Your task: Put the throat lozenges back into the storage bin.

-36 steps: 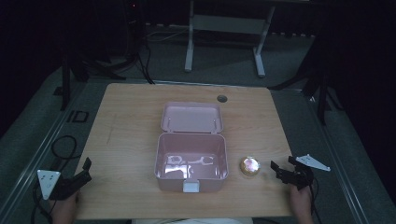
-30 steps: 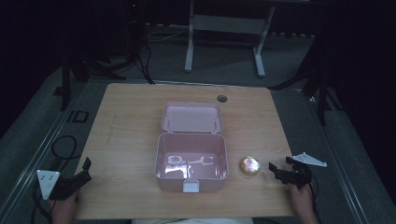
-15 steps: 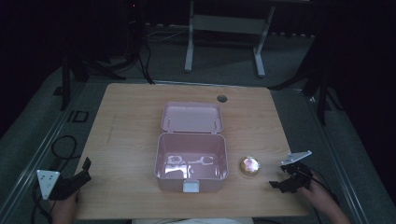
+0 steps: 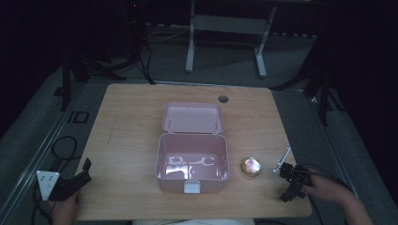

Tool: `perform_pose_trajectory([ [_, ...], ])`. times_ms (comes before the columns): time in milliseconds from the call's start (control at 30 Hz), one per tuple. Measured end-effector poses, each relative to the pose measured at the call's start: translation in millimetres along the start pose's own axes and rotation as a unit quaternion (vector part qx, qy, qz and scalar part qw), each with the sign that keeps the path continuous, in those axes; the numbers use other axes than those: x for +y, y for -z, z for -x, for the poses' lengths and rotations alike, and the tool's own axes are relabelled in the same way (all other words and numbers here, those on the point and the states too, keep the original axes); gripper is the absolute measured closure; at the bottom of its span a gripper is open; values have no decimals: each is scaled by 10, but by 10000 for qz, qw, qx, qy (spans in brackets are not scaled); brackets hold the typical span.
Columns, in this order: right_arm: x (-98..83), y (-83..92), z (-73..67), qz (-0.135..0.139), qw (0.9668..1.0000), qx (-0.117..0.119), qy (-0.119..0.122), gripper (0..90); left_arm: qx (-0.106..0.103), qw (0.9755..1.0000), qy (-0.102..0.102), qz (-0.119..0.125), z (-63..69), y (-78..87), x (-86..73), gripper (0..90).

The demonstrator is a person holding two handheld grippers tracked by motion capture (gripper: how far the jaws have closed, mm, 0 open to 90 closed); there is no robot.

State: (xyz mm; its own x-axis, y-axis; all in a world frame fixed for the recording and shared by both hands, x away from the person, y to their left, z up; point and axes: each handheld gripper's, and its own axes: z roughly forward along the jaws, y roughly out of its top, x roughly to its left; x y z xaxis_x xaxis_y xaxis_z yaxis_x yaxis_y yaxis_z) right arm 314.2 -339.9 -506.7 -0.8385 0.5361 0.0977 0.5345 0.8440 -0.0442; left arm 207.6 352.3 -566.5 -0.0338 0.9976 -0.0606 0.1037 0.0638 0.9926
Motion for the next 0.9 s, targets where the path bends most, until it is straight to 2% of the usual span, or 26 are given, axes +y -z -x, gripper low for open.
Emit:
perform_pose_trajectory([
  [133,28,31,9,-103,9999,-42,15,130,1,10000,-6,4,0,1,0,25],
  [300,84,64,39,-231,9997,51,17,127,5,10000,1,-1,-1,1,0,25],
  [500,142,73,46,-370,9993,-9,66,128,2,10000,5,-5,-2,1,0,25],
  [900,445,137,12,-360,9988,-147,286,131,-18,10000,10,5,-4,2,0,24],
])
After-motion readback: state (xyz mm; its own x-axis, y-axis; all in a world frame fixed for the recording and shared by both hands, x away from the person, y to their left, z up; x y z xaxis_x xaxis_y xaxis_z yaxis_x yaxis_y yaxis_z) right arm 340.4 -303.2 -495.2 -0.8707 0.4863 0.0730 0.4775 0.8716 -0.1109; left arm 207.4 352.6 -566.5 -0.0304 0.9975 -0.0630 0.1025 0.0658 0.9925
